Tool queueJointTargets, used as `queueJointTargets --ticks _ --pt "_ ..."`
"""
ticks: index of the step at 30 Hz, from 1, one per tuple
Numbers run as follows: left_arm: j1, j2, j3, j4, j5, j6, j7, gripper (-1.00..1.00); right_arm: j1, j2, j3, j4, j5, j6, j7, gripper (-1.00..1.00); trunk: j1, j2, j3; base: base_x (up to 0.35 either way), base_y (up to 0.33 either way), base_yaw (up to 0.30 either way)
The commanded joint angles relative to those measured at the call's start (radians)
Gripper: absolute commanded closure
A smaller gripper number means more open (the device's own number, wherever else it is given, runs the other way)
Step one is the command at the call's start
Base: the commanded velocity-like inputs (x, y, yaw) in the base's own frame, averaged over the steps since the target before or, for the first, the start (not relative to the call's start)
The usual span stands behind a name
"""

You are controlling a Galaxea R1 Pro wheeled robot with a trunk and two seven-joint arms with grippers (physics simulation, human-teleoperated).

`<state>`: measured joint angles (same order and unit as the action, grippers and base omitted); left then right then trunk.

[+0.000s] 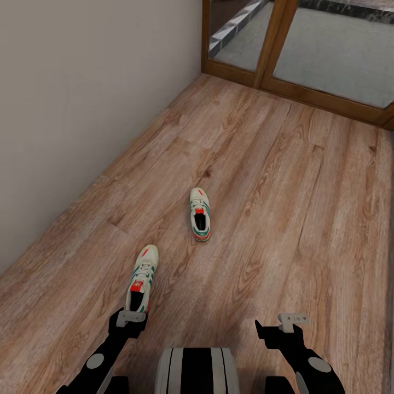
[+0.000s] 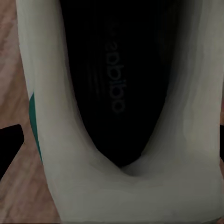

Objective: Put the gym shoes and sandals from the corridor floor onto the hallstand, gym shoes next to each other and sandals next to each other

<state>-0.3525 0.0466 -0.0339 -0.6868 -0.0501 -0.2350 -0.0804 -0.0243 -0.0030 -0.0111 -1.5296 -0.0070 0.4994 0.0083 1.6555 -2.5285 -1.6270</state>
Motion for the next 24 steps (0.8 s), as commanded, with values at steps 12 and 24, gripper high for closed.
queueJointTargets --ticks 12,24 --pt "0.0 0.001 0.0 0.001 -0.005 -0.003 0.004 1.0 0.0 0.0 0.0 -0.001 -0.001 0.005 0.001 -1.0 0.0 0.0 0.0 0.0 0.0 0.0" --pt "0.0 0.001 0.0 0.0 -0.003 -0.003 0.003 1.0 0.0 0.001 0.0 -0.001 -0.001 0.005 0.001 -1.0 -0.001 0.0 0.003 0.0 0.0 0.0"
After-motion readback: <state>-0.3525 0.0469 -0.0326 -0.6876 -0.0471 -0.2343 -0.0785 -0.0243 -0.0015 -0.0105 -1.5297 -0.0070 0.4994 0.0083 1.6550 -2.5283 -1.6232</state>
